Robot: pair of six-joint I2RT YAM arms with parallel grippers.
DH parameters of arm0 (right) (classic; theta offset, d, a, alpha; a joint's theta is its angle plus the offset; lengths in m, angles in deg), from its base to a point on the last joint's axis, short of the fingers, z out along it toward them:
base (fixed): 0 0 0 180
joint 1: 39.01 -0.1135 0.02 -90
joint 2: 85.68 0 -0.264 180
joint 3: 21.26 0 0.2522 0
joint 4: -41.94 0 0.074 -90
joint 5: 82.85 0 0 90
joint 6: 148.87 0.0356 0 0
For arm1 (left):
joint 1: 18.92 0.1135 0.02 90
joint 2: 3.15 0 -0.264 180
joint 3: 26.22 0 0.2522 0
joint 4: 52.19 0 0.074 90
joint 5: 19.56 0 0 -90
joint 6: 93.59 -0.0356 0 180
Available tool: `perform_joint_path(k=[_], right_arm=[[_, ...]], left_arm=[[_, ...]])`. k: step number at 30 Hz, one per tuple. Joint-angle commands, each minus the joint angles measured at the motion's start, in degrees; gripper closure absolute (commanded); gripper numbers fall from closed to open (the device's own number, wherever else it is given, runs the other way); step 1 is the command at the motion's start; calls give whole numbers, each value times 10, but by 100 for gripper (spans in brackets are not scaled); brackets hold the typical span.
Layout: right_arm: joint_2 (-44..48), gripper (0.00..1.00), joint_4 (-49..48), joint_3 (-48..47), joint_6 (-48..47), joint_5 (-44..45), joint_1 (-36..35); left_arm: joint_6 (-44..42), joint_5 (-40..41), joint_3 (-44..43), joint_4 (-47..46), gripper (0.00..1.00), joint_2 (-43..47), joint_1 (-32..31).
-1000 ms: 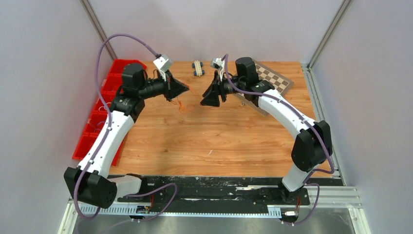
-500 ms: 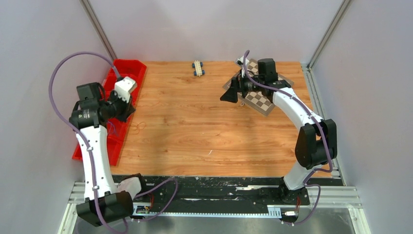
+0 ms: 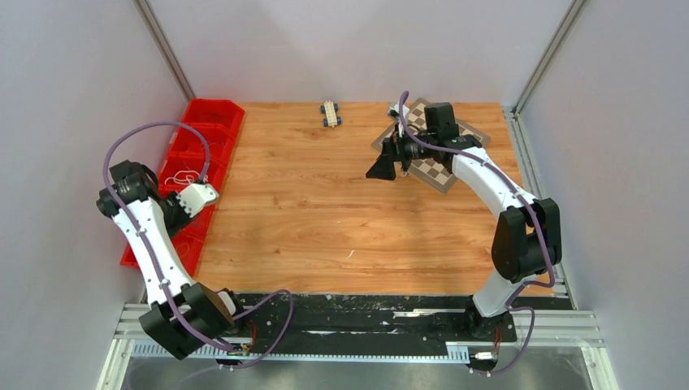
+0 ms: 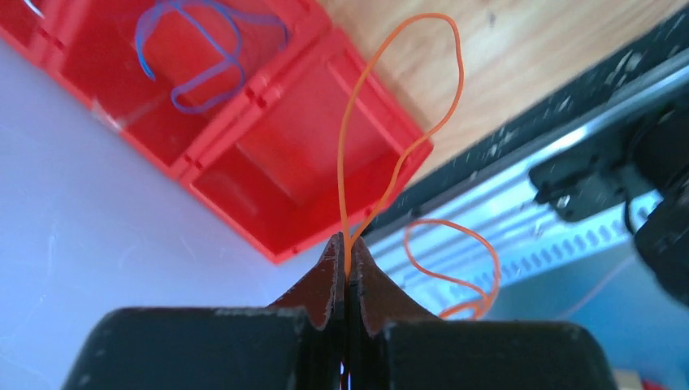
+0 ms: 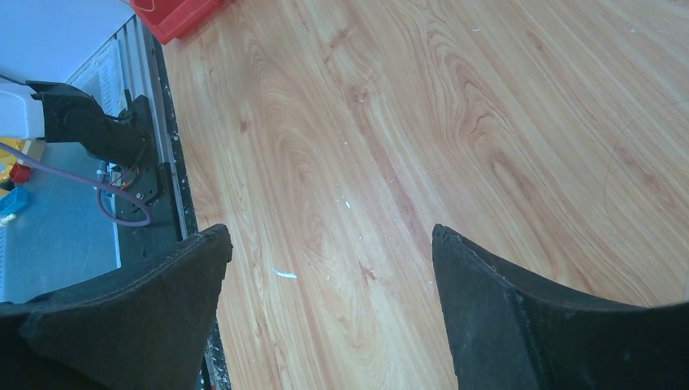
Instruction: Untangle the cables
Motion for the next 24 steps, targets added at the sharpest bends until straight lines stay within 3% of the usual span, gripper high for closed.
perform_joint_path(k=[1, 6, 15, 24], right_arm=[[15, 8, 13, -10, -29, -15, 4], [9, 8, 28, -19, -37, -13, 7], [5, 8, 44, -29, -40, -4, 11], [3, 9, 49, -30, -36, 0, 11]], left_arm=[[-62, 154, -16, 6, 100, -29, 6], [-81, 246, 14, -61, 100, -59, 6], [-147, 296, 22, -125, 100, -115, 8], [-157, 250, 17, -203, 100, -170, 10]])
